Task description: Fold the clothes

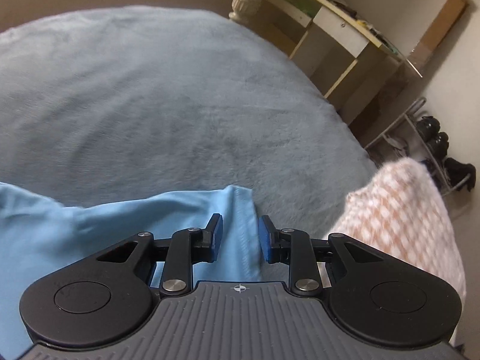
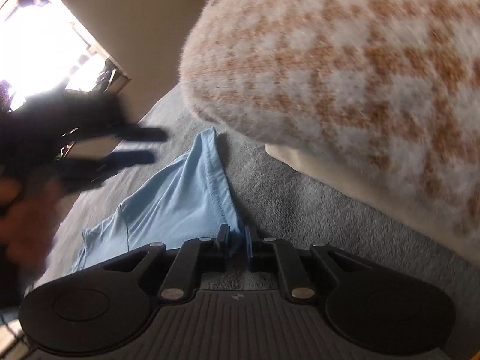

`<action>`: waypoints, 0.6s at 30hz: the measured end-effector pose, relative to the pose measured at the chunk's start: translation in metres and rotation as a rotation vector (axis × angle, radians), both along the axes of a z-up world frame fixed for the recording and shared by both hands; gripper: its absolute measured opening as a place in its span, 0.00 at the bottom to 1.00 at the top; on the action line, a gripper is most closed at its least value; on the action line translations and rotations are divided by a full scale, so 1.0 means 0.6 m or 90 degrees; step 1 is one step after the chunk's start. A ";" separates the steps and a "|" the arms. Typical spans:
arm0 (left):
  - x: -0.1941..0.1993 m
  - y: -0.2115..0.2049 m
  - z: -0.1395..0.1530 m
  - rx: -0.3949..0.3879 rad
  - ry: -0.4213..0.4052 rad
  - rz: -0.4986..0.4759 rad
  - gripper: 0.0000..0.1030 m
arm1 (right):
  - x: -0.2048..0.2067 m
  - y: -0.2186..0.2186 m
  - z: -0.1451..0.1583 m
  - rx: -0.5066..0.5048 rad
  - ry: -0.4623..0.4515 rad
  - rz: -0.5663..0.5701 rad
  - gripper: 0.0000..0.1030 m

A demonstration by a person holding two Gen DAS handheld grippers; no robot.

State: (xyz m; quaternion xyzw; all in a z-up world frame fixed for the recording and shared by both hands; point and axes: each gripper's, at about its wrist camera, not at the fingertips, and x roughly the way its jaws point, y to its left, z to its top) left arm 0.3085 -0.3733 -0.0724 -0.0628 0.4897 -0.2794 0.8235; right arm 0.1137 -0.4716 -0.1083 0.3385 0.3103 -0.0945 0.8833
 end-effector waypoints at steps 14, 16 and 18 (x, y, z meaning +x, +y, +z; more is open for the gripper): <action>0.018 -0.064 -0.058 0.080 0.018 0.014 0.21 | 0.009 0.014 0.000 -0.066 -0.016 0.061 0.05; 0.013 -0.064 -0.059 0.095 0.004 0.021 0.08 | 0.010 0.015 0.003 -0.072 -0.018 0.064 0.05; 0.012 -0.060 -0.058 0.092 -0.003 0.027 0.02 | 0.009 0.017 0.009 -0.081 -0.024 0.067 0.04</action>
